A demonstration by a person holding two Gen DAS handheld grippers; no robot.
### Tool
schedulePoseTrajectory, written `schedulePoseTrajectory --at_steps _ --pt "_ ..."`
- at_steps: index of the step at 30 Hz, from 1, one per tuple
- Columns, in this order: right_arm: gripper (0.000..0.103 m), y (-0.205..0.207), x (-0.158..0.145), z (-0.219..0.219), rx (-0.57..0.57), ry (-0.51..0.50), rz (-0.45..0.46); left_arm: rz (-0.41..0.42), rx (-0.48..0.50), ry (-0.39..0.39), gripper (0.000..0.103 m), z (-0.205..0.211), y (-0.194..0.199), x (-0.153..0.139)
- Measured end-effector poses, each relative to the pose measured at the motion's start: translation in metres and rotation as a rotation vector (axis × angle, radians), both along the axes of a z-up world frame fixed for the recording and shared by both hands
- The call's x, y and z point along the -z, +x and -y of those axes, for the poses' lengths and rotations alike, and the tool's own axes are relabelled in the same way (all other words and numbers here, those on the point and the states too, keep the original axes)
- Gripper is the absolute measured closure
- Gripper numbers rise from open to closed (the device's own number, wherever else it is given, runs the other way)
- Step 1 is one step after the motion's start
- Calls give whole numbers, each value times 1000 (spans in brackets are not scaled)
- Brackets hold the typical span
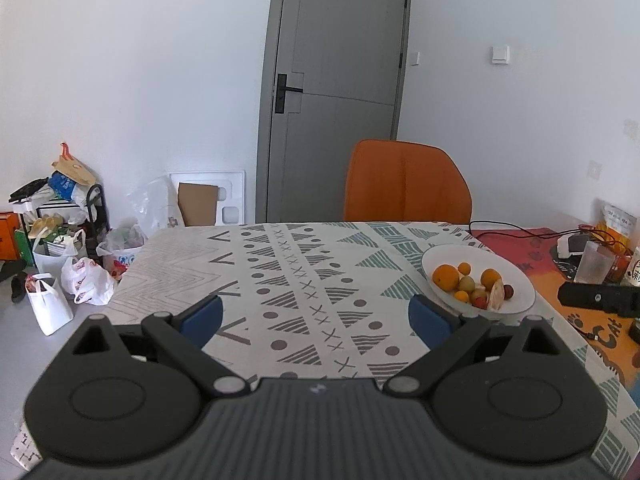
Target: Organize fruits
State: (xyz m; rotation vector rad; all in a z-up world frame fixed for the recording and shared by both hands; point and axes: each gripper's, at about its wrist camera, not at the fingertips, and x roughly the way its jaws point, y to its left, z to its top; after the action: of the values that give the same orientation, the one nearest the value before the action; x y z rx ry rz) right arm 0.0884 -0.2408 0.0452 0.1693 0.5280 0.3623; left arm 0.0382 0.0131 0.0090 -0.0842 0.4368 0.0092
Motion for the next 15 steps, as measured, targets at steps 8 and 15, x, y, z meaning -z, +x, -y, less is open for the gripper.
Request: schedulePoseTrajectory --at_steps 8,15 --pt "0 -10 8 -9 -49 -11 9 12 -1 18 5 9 -8 11" --pt "0 -10 16 -11 -48 -18 -14 -14 -3 10 5 5 -7 20"
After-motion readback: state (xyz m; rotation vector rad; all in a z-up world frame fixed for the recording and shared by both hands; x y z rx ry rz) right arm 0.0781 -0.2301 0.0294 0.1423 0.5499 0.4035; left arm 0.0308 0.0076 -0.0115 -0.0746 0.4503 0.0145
